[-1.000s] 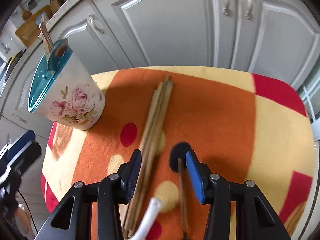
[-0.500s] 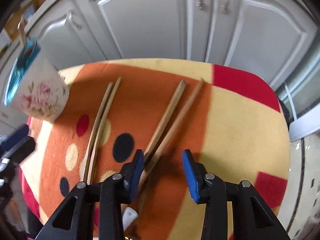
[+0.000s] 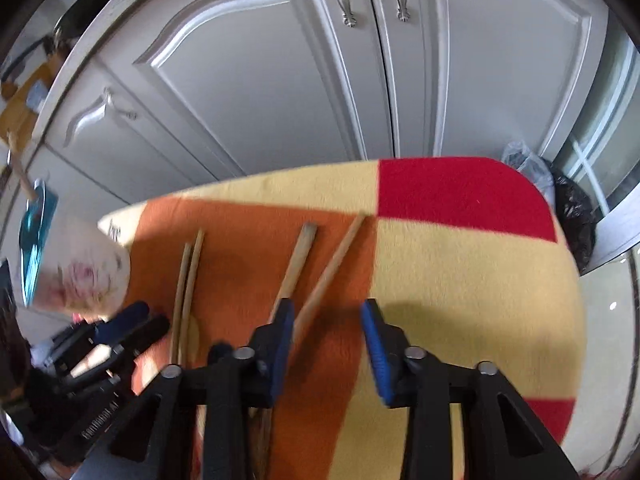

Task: Organize utensils
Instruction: 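Lower both open tools over the loose wooden chopsticks on the blanket, then grasp a wooden chopstick with the left tool while the right tool grasps another chopstick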

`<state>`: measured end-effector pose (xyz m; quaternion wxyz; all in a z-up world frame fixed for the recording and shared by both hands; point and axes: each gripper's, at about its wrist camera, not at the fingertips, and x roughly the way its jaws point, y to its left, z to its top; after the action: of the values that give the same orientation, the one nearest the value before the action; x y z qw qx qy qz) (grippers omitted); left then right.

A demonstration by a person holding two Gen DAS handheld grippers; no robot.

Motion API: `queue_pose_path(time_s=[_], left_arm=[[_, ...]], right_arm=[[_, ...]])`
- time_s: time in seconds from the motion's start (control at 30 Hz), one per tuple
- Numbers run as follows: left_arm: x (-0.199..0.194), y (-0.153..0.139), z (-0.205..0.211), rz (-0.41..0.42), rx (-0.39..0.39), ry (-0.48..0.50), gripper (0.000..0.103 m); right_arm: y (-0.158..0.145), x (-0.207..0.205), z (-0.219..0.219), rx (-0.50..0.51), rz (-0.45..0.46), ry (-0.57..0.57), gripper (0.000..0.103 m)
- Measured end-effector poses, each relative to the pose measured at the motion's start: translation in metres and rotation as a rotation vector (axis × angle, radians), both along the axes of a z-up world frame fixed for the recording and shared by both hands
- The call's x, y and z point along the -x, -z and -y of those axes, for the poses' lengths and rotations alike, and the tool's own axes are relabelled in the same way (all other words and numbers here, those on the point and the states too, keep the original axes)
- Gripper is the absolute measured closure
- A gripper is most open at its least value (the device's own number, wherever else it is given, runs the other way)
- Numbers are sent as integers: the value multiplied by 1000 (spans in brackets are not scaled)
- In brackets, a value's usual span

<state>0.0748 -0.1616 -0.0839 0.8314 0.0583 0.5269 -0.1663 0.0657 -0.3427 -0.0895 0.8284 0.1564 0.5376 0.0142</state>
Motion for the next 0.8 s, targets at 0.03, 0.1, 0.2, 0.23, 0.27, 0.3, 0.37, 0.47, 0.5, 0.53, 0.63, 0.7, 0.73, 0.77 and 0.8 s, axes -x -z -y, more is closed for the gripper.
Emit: queue_pose_path(time_s=[0.03,0.1,0.2,0.23,0.27,0.3,0.37,0.47,0.5,0.53,0.63,0.7,0.73,0.77,0.8], left_arm=[[-4,1,2,-2,-6,-6,75],[-8,2,10,5,-17,-14,75],[-16,7,16,-20,-31,-34,75],[-17,6,18,-5,-35,-41,75],[-19,7,19,-7,-38,-43,75],[-20,6,20,-9,-33,-48,76],[-19,6,19,-21,-9,-41,96],[-12,3,12,-54,37,-16,99],[-8,1,8,-67,58,-7,99],[-3,-1,2,-82,80,-3,99],[12,-8,-18,-115,141,5,99],[23,-19,-28,-97,161,17,99],[29,-27,-35,-80,177,26,99],[33,-33,-38,-69,183,29,99],[38,-40,-43,-52,195,33,99]], right_arm=[[3,-7,2,-1,-7,2,73],[5,-22,-1,14,-14,-3,77],[4,-30,0,30,-7,-13,84],[4,-33,0,40,-6,-17,87],[4,-32,0,44,-4,-18,89],[4,-33,1,39,-3,-23,89],[6,-31,3,34,-4,-35,90],[3,-26,0,12,7,-61,91],[0,-22,-3,-5,15,-75,92],[-3,-19,-5,-15,23,-86,92],[-12,-8,-13,-46,48,-109,94],[-21,2,-17,-61,73,-118,94],[-25,6,-19,-68,85,-121,95],[-29,11,-21,-74,95,-126,95],[-35,15,-22,-82,107,-131,95]])
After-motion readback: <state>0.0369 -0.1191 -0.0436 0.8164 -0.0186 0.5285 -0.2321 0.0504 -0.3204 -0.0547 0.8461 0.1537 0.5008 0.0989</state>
